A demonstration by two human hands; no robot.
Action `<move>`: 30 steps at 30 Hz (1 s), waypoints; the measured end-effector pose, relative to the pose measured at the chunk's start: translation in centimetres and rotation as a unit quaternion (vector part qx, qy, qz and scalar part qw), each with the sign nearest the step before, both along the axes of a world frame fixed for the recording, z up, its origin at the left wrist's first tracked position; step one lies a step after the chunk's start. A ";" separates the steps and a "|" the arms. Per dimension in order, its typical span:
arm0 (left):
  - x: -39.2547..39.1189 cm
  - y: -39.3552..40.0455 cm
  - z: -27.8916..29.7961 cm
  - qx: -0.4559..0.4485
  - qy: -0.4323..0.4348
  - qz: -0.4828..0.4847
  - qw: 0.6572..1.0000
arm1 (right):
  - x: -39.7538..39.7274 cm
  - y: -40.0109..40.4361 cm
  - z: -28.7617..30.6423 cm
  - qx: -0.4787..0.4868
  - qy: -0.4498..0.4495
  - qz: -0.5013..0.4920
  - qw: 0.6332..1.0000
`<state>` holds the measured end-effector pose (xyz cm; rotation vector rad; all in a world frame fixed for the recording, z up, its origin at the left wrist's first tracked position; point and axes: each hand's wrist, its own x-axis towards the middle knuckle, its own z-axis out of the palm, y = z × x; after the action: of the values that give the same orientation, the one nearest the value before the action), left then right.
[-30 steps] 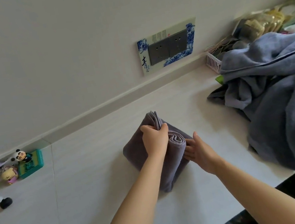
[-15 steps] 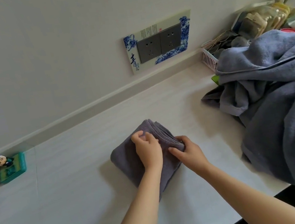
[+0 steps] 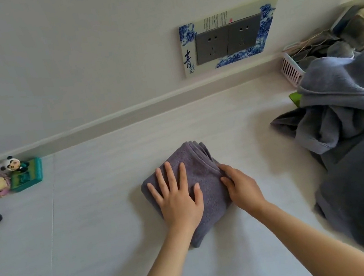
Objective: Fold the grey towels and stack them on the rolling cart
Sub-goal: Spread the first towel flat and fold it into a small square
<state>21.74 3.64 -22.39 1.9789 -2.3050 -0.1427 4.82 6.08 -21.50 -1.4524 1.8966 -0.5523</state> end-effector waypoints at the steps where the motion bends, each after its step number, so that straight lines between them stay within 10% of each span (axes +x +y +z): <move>1: 0.1 0.1 -0.1 -0.010 0.009 0.003 1.000 | -0.1 -0.3 0.2 0.011 0.030 0.028 0.999; 13: 0.6 1.2 0.4 -0.043 0.142 0.002 0.989 | 3.7 -8.0 2.8 0.073 0.130 0.066 0.987; 20: 0.7 0.9 0.5 -0.040 0.104 0.057 0.992 | 3.5 -8.3 2.1 0.060 -0.087 0.019 0.994; 30: 0.2 0.3 -1.1 0.029 -0.006 0.100 0.995 | 3.3 -8.9 -1.9 -0.084 0.162 0.061 0.981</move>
<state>21.92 3.90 -23.52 2.2288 -2.1168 -0.1825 8.16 -2.81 -23.42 -1.8482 2.0280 -0.4480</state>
